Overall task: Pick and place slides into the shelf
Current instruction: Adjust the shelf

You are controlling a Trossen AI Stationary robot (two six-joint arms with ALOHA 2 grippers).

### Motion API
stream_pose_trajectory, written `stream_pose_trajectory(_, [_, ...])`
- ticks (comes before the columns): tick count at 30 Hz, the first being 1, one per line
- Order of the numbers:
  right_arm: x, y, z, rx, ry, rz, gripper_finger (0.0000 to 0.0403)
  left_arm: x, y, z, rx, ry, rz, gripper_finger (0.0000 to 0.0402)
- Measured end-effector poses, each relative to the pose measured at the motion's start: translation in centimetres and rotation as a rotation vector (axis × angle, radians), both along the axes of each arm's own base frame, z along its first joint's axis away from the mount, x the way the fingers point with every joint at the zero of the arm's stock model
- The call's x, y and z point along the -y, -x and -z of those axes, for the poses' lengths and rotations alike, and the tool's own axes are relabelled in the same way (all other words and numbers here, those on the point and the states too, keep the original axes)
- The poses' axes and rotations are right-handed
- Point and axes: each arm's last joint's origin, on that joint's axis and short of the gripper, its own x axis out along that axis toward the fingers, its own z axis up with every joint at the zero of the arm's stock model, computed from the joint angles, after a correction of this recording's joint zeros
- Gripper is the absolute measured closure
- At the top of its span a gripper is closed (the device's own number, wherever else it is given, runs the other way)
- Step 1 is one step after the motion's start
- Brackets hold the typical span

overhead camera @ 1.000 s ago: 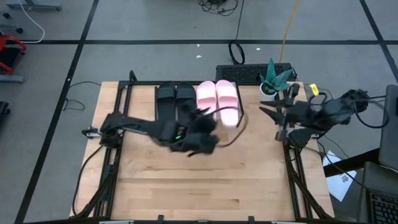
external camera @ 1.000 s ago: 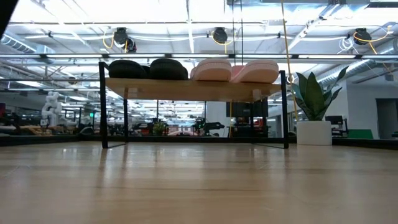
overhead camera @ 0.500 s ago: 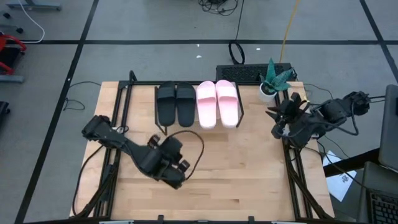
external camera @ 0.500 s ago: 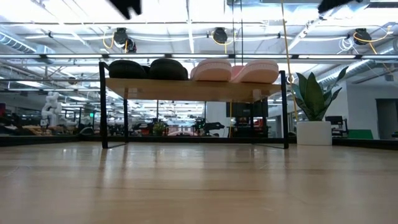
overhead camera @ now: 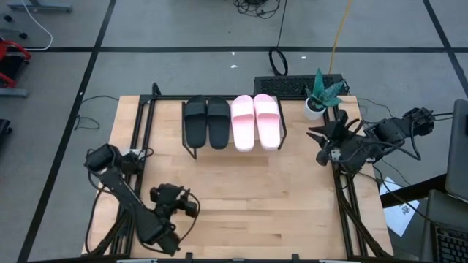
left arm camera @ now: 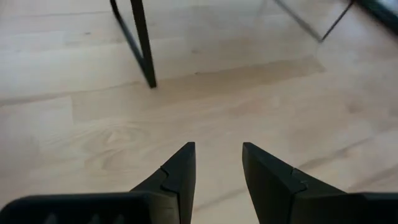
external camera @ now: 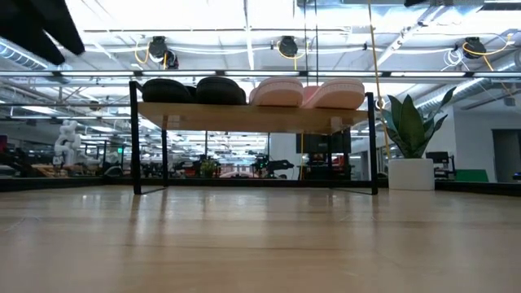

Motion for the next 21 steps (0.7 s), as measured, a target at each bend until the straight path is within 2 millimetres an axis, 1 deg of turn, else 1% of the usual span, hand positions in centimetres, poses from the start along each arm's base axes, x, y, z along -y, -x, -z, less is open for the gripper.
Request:
stream_pose_trajectory(3, [-0.1, -0.4, -0.6, 0.044, 0.068, -0.012, 0.0335, -0.8, 0.1, 1.9, 0.02, -0.017, -0.026, 0.0273])
stream_pose_trajectory(7, [-0.4, -1.1, -1.5, 0.096, 0.128, -0.06, 0.0335, -3.0, -0.4, 3.5, 0.013, -0.091, -0.064, 0.0273])
stream_pose_trajectory(9, [-0.6, -1.3, -1.9, 0.121, 0.142, -0.08, 0.0335, -4.0, -0.7, 4.5, 0.01, -0.098, -0.095, 0.0273])
stream_pose_trajectory(12, [-0.7, -1.5, -2.3, 0.148, 0.153, -0.094, 0.0335, -5.2, -0.6, 5.8, -0.004, -0.113, -0.127, 0.0273])
stream_pose_trajectory(16, [-0.6, -1.5, -2.4, 0.155, 0.157, -0.099, 0.0335, -5.9, -0.8, 7.2, 0.035, -0.087, -0.149, 0.0273])
stream_pose_trajectory(19, [-0.6, -1.4, -2.4, 0.15, 0.168, -0.105, 0.0335, -5.8, -1.3, 7.5, 0.101, -0.064, -0.143, 0.0273])
stream_pose_trajectory(21, [-0.6, -1.4, -2.4, 0.153, 0.167, -0.104, 0.0335, -5.5, -1.6, 7.3, 0.145, -0.043, -0.129, 0.0273])
